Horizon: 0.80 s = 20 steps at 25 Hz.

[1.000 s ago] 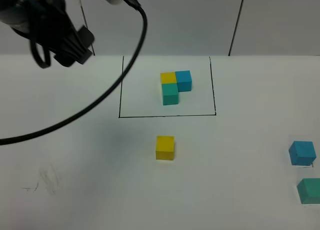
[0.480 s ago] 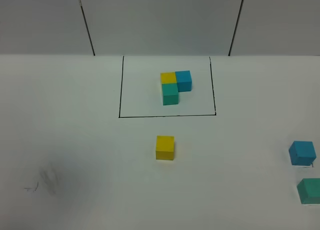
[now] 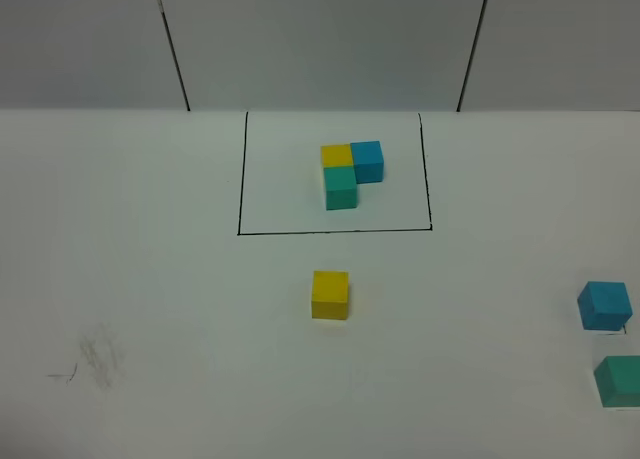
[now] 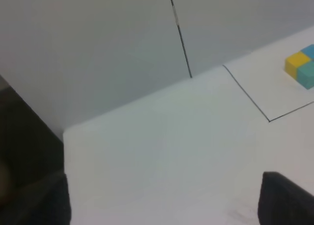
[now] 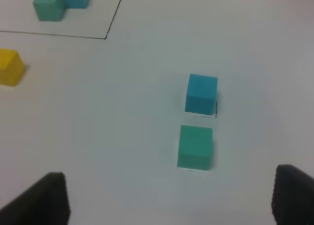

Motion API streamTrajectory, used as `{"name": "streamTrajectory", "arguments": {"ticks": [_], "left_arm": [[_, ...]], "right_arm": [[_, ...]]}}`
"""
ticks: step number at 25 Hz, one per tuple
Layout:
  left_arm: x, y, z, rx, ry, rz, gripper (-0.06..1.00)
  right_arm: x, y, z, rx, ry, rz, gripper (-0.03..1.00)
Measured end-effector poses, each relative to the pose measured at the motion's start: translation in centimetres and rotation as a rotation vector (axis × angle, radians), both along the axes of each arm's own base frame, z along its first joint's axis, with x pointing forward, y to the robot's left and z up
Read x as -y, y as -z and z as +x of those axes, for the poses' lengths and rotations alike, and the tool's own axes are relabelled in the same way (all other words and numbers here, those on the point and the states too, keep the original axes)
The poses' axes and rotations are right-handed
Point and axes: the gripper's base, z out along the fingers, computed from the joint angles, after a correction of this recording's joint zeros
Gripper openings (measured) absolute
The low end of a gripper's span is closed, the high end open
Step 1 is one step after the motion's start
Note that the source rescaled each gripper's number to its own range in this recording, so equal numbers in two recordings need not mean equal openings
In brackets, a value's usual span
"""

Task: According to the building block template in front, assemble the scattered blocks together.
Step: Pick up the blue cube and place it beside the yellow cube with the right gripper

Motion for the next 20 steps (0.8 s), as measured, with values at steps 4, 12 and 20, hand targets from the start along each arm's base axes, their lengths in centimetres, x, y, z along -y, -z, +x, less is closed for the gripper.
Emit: {"name": "streamTrajectory", "arguments": {"ticks": [4, 12, 20], "left_arm": [[-0.2, 2.1, -2.2, -0.014, 0.036, -0.083, 0.7], [2.5, 5.3, -4.3, -0.079, 0.017, -0.095, 0.7], [4.2, 8.5, -6.4, 0.023, -0.102, -0.111, 0.7]], "right_arm": [[0.0, 0.0, 0.0, 0.0, 0.0, 0.0, 0.73], [0.0, 0.0, 0.0, 0.0, 0.0, 0.0, 0.73], [0.0, 0.0, 0.0, 0.0, 0.0, 0.0, 0.73]]}}
